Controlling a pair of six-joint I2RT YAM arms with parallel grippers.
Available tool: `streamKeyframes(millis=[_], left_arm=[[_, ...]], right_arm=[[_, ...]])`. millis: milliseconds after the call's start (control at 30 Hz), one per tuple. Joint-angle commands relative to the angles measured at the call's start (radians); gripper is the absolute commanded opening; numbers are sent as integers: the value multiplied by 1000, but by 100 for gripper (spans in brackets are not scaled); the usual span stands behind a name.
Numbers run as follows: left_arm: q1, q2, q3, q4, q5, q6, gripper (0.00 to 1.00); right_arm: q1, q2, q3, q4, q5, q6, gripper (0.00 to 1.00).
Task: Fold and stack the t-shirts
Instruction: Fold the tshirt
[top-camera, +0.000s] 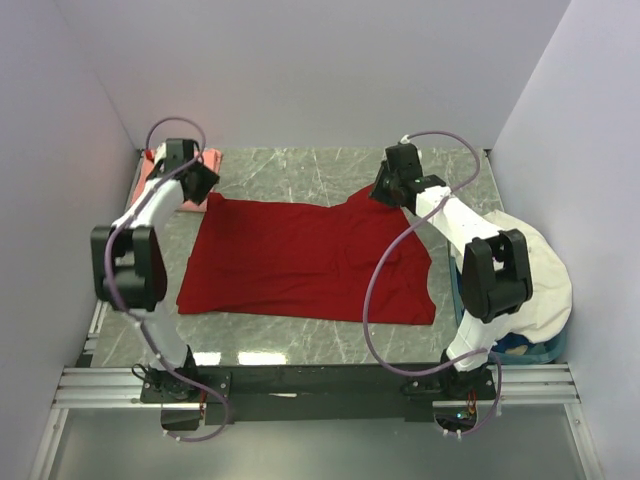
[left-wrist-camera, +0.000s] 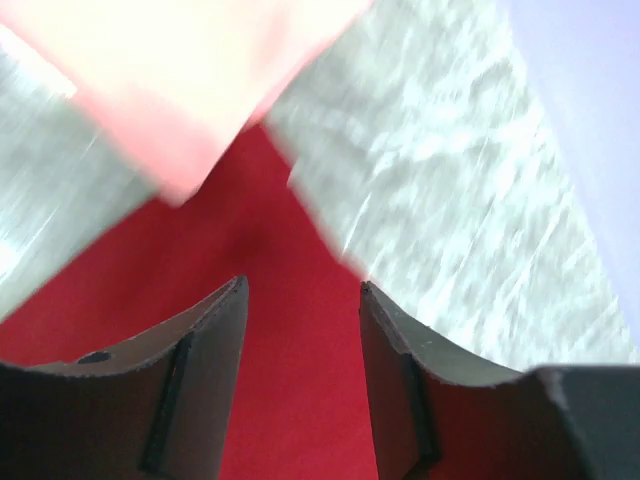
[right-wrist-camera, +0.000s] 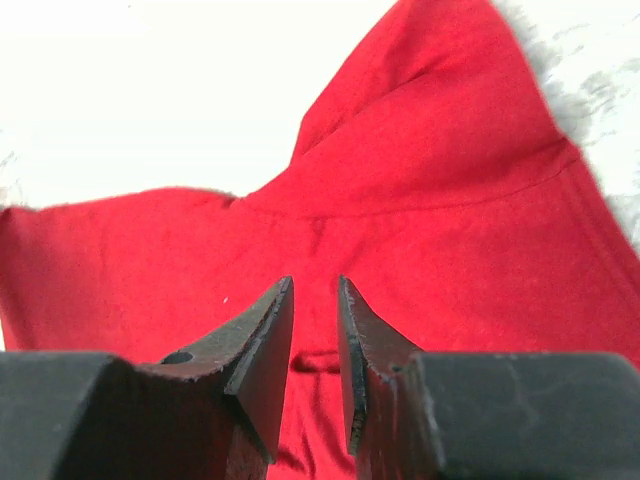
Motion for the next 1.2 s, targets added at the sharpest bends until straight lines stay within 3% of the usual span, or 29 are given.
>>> streamKeyframes(millis=[0, 200, 400, 567, 1167], left_arm=[[-29, 135, 169, -88, -88, -22, 53], [-33, 373, 413, -154, -168, -32, 49], [-53, 468, 531, -200, -286, -17, 47], [-88, 497, 574, -245, -390, 27, 46], [-130, 603, 632, -306, -475, 58, 36]], right_arm=[[-40, 32, 51, 20, -37, 8, 31], [-115, 90, 91, 36, -106, 4, 31], [-161, 126, 99, 59, -138, 4, 31], [-181, 143, 91, 71, -159, 9, 31], [-259, 236, 172, 62, -253, 29, 32]])
